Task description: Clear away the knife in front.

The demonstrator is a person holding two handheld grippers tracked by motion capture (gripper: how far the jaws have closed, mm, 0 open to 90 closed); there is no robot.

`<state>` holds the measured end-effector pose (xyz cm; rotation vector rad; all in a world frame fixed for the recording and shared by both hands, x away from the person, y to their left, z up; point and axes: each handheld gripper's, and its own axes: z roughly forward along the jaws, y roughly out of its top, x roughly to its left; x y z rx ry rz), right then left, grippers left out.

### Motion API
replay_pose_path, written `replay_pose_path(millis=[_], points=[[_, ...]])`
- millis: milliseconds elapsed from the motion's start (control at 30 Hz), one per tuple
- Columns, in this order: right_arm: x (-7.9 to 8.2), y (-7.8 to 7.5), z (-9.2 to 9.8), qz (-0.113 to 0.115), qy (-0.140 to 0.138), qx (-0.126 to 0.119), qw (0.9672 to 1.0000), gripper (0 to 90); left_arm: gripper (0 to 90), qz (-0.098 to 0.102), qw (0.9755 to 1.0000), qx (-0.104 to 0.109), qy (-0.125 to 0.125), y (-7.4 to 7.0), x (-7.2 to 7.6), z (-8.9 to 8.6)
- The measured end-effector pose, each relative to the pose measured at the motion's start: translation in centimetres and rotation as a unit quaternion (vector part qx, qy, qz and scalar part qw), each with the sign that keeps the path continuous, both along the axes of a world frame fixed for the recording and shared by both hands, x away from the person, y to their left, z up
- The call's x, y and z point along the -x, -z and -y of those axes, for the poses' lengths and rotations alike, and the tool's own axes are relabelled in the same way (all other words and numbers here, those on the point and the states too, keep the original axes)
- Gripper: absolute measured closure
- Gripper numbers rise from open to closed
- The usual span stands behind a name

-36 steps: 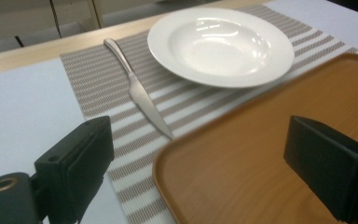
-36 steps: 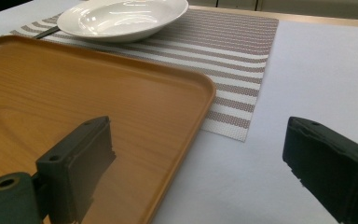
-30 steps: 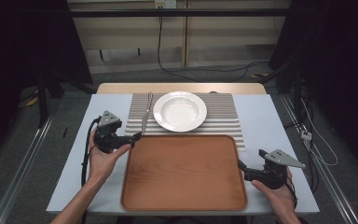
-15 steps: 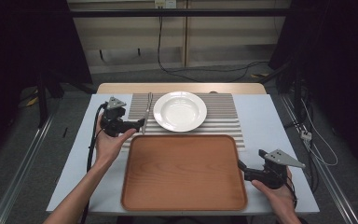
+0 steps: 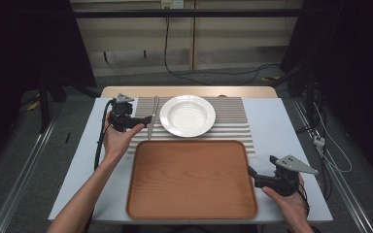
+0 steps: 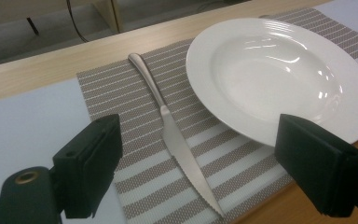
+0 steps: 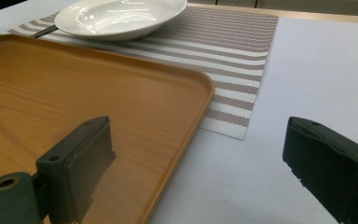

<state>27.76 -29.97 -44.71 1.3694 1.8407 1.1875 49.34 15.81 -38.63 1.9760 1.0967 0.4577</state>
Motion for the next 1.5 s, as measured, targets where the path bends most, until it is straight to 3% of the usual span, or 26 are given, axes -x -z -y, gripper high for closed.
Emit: replay_pose_path(millis=[133, 200, 333, 433, 600, 800, 867, 967, 1100, 1267, 1500], points=[[0.0, 0.0, 0.0, 0.000, 0.001, -0.001, 1.0000, 8.1, 15.6, -0.005, 1.0000, -0.003, -0.001, 0.3, -0.9, 0.2], [0.0, 0.0, 0.0, -0.001, 0.001, -0.001, 1.0000, 8.1, 12.4, -0.012, 0.9997, -0.022, 0.000, 0.5, -1.4, 0.5], [0.0, 0.0, 0.0, -0.001, 0.000, -0.001, 1.0000, 8.1, 13.8, -0.018, 0.9998, -0.011, 0.001, 0.9, -2.4, 0.6], [0.0, 0.0, 0.0, -0.002, 0.000, -0.001, 1.0000, 8.1, 14.3, -0.025, 0.9994, -0.026, 0.001, 1.1, -3.2, 0.7], [0.0, 0.0, 0.0, -0.003, 0.001, 0.000, 1.0000, 8.1, 20.0, -0.022, 0.9990, -0.034, -0.016, 1.7, -4.5, 0.8], [-0.1, 0.1, 0.2, -0.004, 0.001, -0.003, 1.0000, 8.1, 24.9, -0.043, 0.9971, -0.057, -0.025, 2.9, -7.1, 1.6], [-0.1, 0.1, 0.2, -0.005, 0.002, -0.003, 1.0000, 8.1, 25.8, -0.043, 0.9972, -0.055, -0.027, 3.2, -7.5, 1.6], [-0.1, 0.2, 0.3, -0.006, 0.001, -0.005, 1.0000, 8.1, 30.3, -0.058, 0.9958, -0.061, -0.037, 3.8, -8.6, 1.7], [-0.2, 0.3, 0.3, -0.008, 0.000, -0.006, 1.0000, 8.1, 35.0, -0.067, 0.9954, -0.045, -0.050, 4.8, -9.6, 1.8], [-0.3, 0.3, 0.3, -0.009, -0.001, -0.007, 0.9999, 8.1, 43.5, -0.086, 0.9948, -0.043, -0.035, 5.7, -10.5, 2.7], [-0.2, 0.4, 0.3, -0.010, -0.001, -0.005, 0.9999, 8.1, 56.8, -0.098, 0.9934, -0.048, -0.036, 6.8, -11.4, 4.3]])
